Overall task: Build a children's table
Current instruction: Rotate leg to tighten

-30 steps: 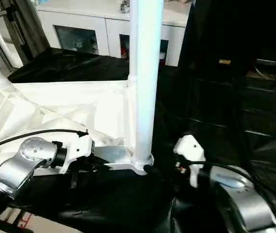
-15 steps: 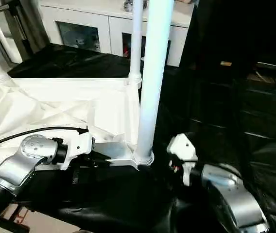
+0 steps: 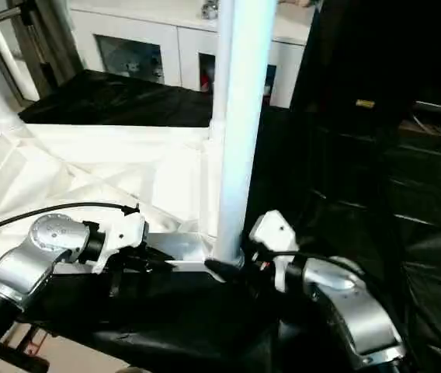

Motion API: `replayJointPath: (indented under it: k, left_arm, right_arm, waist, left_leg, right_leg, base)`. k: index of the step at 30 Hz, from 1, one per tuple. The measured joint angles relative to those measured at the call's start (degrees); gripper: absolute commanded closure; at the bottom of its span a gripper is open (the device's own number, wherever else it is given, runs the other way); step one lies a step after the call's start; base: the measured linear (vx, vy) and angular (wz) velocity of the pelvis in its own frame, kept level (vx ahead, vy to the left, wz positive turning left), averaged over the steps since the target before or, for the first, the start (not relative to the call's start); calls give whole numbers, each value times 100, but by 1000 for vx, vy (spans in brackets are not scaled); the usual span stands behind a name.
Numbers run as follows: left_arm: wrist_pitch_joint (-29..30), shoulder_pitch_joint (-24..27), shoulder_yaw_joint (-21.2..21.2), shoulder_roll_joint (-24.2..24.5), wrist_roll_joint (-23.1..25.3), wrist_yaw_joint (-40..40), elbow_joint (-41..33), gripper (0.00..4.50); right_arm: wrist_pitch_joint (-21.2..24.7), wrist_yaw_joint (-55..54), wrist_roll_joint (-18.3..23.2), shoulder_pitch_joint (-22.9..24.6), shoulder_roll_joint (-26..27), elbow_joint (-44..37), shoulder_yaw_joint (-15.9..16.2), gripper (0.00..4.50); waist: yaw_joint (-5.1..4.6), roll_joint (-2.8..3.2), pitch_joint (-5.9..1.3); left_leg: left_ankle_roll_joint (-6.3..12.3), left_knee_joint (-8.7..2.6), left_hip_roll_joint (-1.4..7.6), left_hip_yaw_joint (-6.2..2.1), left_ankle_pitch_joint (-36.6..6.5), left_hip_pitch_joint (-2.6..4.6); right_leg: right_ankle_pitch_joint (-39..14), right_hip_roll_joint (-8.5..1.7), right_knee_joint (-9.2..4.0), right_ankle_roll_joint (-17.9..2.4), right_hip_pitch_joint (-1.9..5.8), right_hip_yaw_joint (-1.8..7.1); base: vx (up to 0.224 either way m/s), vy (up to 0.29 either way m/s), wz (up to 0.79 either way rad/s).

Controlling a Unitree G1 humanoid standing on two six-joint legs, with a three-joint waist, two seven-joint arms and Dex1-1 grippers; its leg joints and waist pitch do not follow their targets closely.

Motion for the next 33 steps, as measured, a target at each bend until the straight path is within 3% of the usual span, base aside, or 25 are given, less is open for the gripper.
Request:
replayJointPath:
  k: [5,16,17,20,23,28,33]
  left_arm:
    - [-90,-99,-4,-41,20,-18,200,446]
    - [-223,-197,-3,-93,81,-31,380,450]
    - [-230,-197,-3,-94,83,-31,380,450]
    - [-234,-201,1,-96,89,-30,385,450]
    - [-225,-200,11,-96,89,-31,385,450]
    - [-202,-199,90,-143,96,-6,455,450]
    - [-91,-306,182,-396,169,415,662,450]
  right_arm:
    - [-63,68,-52,-209,-11,237,2,0]
    - [-157,97,-57,-338,124,518,54,84]
    - [-166,101,-58,-338,136,548,60,118]
    - [-190,116,-48,-343,232,629,60,127]
    - [-211,108,-51,-351,263,662,58,165]
    - [-261,-31,-62,-369,372,752,44,180]
    - [-245,-854,-260,-407,834,910,-106,182]
  waist:
    - [1,1,-1]
    - [3,-20,9]
    - [2,-20,9]
    - [2,-21,9]
    - [0,-21,10]
    - [-7,-9,7]
    - [-7,-9,7]
  left_leg:
    - [-26,-7,6,1,15,6]
    - [-32,-12,14,16,26,8]
    - [-32,-12,15,17,26,7]
    - [-33,-15,19,23,26,7]
    - [-33,-17,22,30,26,7]
    - [-41,-31,33,55,30,29]
    - [-59,-49,35,60,40,48]
  right_leg:
    - [14,1,4,-13,1,-4]
    - [27,0,3,-20,0,-3]
    - [27,1,3,-19,0,-3]
    - [27,1,2,-20,-2,-3]
    - [27,1,1,-19,-4,-2]
    - [27,1,0,-20,-2,1]
    - [27,1,-2,-20,-2,1]
  base:
    - [0,0,0]
    - [0,0,0]
    - [0,0,0]
    - [0,0,0]
    - [0,0,0]
    - [0,0,0]
    - [0,0,0]
